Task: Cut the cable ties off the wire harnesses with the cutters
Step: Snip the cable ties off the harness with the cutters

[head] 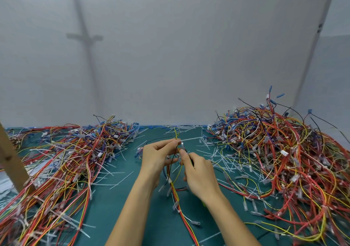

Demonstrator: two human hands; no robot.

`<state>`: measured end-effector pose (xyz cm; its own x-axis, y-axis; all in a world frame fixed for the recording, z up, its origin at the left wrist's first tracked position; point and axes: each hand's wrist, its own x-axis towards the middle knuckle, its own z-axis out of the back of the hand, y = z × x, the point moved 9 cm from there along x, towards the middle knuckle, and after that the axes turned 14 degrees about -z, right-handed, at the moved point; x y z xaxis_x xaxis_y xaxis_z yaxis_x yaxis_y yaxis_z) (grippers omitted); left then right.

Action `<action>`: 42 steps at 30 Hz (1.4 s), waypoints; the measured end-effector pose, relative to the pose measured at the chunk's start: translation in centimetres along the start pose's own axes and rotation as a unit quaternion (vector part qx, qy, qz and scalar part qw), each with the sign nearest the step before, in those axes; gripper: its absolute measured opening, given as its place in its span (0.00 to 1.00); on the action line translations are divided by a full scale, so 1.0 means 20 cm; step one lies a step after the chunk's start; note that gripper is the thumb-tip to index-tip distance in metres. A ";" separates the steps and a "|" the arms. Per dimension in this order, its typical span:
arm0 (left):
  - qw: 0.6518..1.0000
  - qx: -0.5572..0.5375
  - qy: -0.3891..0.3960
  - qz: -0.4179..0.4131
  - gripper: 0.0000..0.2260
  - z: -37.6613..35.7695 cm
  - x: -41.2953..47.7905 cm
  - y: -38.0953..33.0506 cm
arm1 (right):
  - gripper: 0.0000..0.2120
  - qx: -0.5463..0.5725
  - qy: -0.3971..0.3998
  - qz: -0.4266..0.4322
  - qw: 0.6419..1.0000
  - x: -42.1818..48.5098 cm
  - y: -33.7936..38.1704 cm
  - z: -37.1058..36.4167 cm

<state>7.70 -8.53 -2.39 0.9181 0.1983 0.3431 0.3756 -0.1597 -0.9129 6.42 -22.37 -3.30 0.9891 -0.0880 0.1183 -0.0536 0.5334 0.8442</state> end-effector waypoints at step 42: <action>0.999 0.028 0.013 -0.020 0.04 -0.03 -0.01 -0.01 | 0.25 0.046 0.015 -0.013 0.999 0.04 -0.05 -0.01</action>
<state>7.47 -9.04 -2.20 0.9056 0.1791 0.3844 0.4051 -0.0971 -0.9091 7.30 -22.85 -4.08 0.9939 -0.0750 0.0807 -0.0382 0.4521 0.8912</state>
